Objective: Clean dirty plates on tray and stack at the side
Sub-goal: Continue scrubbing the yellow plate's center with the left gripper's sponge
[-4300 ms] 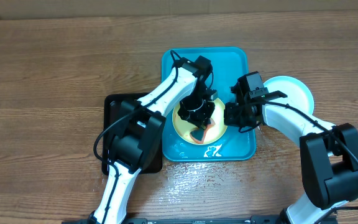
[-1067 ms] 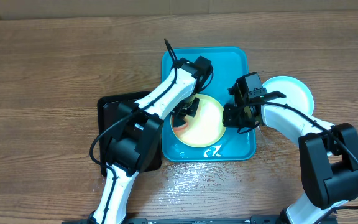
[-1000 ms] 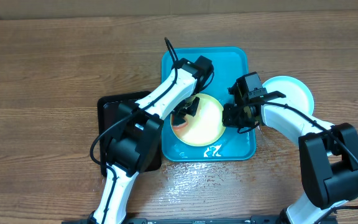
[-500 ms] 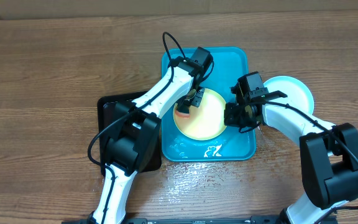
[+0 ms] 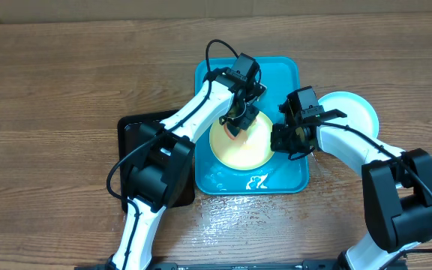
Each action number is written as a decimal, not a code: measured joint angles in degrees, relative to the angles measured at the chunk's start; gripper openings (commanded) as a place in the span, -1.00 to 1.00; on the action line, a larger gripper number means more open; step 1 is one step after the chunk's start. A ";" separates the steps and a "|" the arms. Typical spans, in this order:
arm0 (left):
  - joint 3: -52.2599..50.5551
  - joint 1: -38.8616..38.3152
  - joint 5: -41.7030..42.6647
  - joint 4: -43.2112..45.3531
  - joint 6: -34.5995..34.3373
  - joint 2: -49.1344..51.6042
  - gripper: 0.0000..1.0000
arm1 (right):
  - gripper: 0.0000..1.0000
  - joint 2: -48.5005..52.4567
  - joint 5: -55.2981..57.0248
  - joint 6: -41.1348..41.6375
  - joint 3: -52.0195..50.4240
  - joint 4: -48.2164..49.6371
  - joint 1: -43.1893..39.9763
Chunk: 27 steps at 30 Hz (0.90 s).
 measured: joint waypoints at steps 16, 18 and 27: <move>0.04 -0.24 -9.57 -11.45 -0.37 -0.13 -0.92 | -0.92 -0.04 0.00 -0.61 0.02 -0.44 0.00; 0.07 -0.22 -10.58 -13.33 -0.90 -0.13 -0.91 | -0.92 -0.04 0.00 0.17 0.02 -0.37 0.00; -0.02 0.52 1.27 -17.77 -2.25 -0.11 -0.91 | -0.92 -0.04 -0.02 2.36 0.00 0.15 0.00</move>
